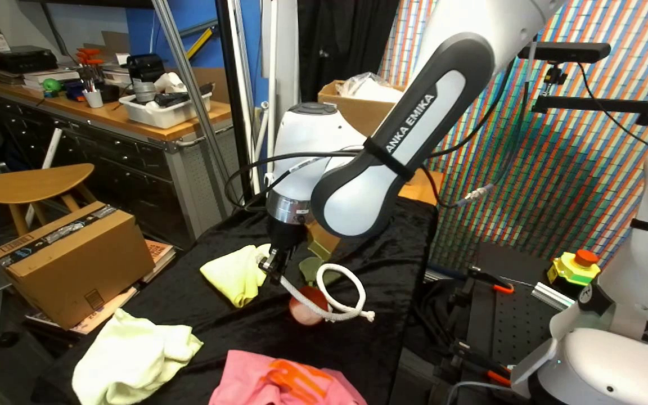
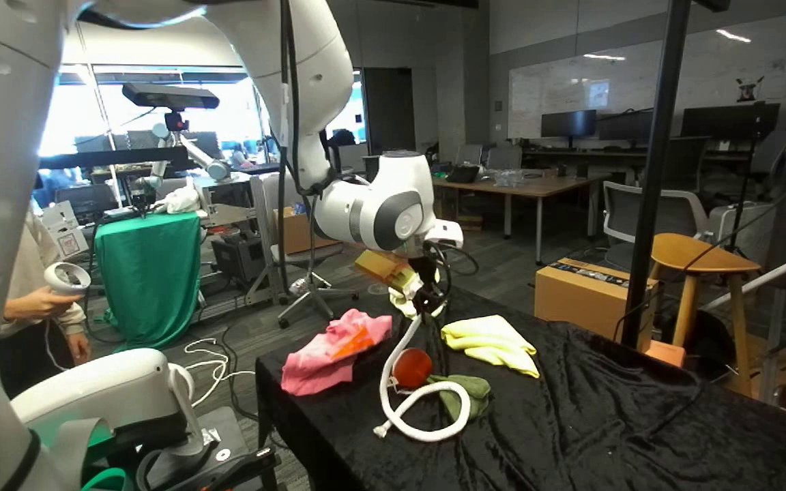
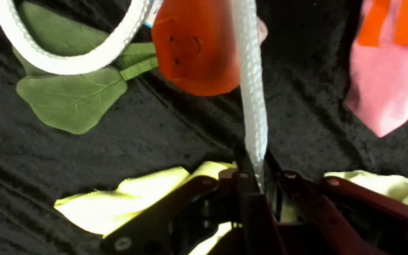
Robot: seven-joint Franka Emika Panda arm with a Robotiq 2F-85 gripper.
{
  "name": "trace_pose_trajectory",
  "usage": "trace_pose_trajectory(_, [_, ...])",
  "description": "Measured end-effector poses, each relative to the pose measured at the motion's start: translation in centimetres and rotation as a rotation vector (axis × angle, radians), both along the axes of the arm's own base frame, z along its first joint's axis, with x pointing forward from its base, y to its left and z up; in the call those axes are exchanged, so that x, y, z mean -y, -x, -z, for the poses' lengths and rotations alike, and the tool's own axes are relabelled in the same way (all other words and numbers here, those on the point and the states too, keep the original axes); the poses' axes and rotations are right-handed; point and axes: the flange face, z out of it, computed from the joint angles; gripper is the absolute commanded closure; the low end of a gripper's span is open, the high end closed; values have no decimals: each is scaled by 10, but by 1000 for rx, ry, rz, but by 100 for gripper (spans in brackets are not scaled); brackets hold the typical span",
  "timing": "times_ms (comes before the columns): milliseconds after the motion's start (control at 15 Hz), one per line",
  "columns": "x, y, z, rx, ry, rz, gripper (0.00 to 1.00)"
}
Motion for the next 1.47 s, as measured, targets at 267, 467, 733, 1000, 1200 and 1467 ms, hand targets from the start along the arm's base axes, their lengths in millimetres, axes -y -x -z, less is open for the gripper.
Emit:
trace_pose_trajectory(267, [23,-31,38,-61,-2,123,92])
trace_pose_trajectory(467, [28,-46,54,-102,-18,185,56])
trace_pose_trajectory(733, [28,-55,53,-106,-37,223,27])
trace_pose_trajectory(1000, [27,-59,42,-83,-38,229,0])
trace_pose_trajectory(1200, [26,-65,27,-38,-18,217,0])
trace_pose_trajectory(1467, [16,-79,11,11,-6,202,0])
